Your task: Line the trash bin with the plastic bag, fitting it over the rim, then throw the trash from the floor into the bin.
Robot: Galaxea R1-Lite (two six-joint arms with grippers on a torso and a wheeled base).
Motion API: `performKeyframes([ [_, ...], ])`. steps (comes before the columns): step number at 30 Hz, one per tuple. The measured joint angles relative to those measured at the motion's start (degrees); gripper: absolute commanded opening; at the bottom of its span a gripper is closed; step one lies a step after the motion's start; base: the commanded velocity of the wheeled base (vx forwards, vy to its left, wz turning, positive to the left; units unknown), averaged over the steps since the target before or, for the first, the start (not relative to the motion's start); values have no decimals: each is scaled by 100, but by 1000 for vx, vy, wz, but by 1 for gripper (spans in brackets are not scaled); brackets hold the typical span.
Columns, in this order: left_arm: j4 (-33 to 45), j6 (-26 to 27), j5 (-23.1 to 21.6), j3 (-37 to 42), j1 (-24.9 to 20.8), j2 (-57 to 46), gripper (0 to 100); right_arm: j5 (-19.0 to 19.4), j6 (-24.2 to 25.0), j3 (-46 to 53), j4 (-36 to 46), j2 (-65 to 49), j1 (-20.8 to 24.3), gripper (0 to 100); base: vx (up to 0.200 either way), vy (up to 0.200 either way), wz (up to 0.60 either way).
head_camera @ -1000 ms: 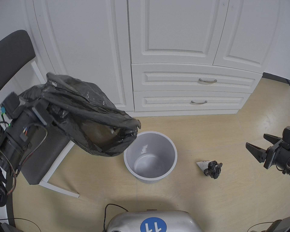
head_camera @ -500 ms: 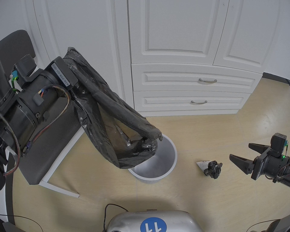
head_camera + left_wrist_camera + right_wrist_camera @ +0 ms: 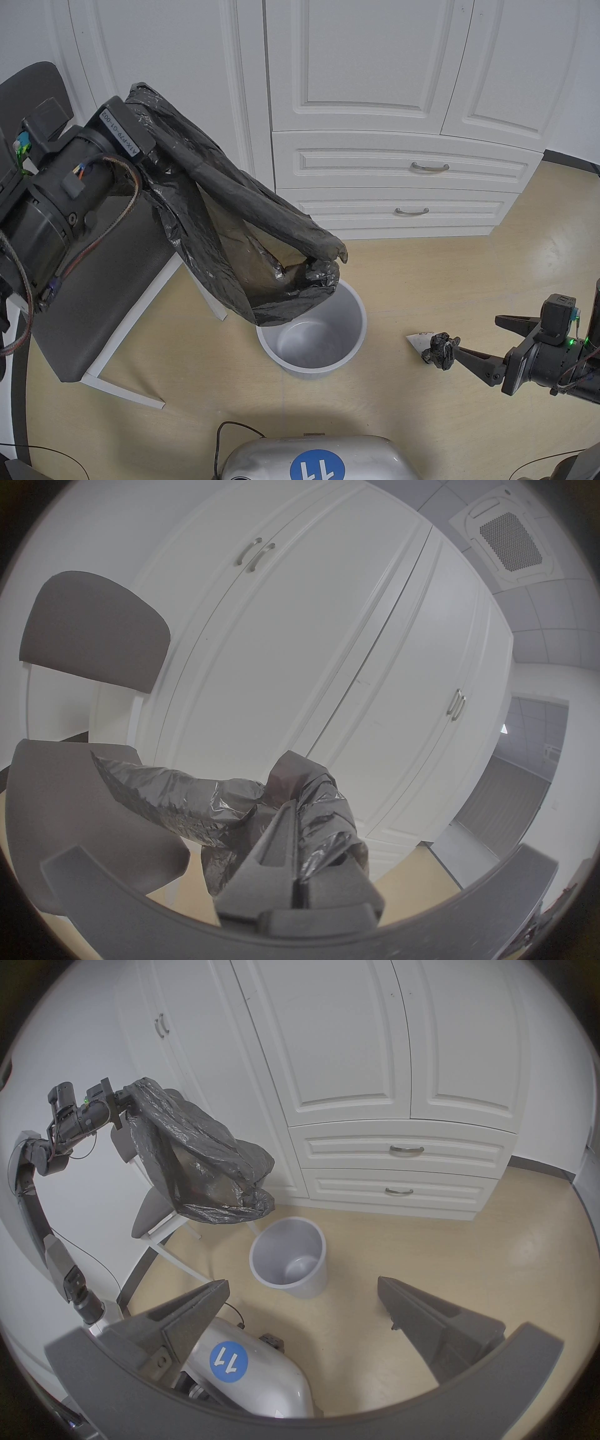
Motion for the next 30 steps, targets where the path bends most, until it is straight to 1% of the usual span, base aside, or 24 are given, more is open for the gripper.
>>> performKeyframes([
  [10, 0, 167, 140, -26, -297, -286, 0, -27, 17, 52, -558, 268, 155, 100, 0, 0, 0],
  [18, -4, 169, 158, 7, -496, -254, 0, -62, 22, 83, -586, 450, 179, 100, 0, 0, 0],
  [25, -11, 169, 162, 46, -557, -149, 0, -317, 145, 99, -813, 745, 439, 100, 0, 0, 0],
  [27, -11, 172, 162, 51, -562, -135, 0, -385, 250, 99, -980, 866, 529, 100, 0, 0, 0],
  [30, -11, 172, 162, 51, -567, -132, 0, -649, 567, 88, -1448, 1122, 750, 100, 0, 0, 0],
])
